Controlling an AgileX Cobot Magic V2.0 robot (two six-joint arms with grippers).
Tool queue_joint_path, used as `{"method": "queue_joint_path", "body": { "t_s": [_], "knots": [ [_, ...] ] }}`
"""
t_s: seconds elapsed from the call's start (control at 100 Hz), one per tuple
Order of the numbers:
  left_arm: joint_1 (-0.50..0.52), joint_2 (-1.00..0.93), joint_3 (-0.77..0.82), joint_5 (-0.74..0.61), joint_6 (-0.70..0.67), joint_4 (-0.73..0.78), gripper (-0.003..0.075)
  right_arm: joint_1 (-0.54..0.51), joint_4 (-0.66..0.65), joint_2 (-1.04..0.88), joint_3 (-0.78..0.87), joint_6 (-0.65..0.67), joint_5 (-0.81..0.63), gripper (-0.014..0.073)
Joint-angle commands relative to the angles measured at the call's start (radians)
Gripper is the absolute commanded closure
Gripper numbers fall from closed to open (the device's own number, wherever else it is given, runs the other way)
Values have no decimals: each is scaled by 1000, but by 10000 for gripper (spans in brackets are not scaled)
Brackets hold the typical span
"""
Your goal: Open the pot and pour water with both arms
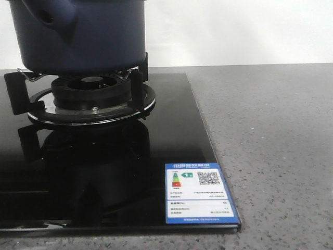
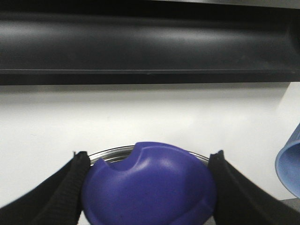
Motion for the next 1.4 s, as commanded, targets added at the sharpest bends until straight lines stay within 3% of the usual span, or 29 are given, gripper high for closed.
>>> {"method": "queue_joint_path", "body": {
  "t_s": [0.0,1.14,1.39],
  "knots": [
    [3,-19,-37,-101,0,3,309,4,-48,-48,-38,7,-3,295],
    [3,-19,-37,-101,0,3,309,4,79,-47,-33,20,48,295],
    [3,-19,-37,-101,0,3,309,4,94,-49,-33,302,145,295]
  ]
}}
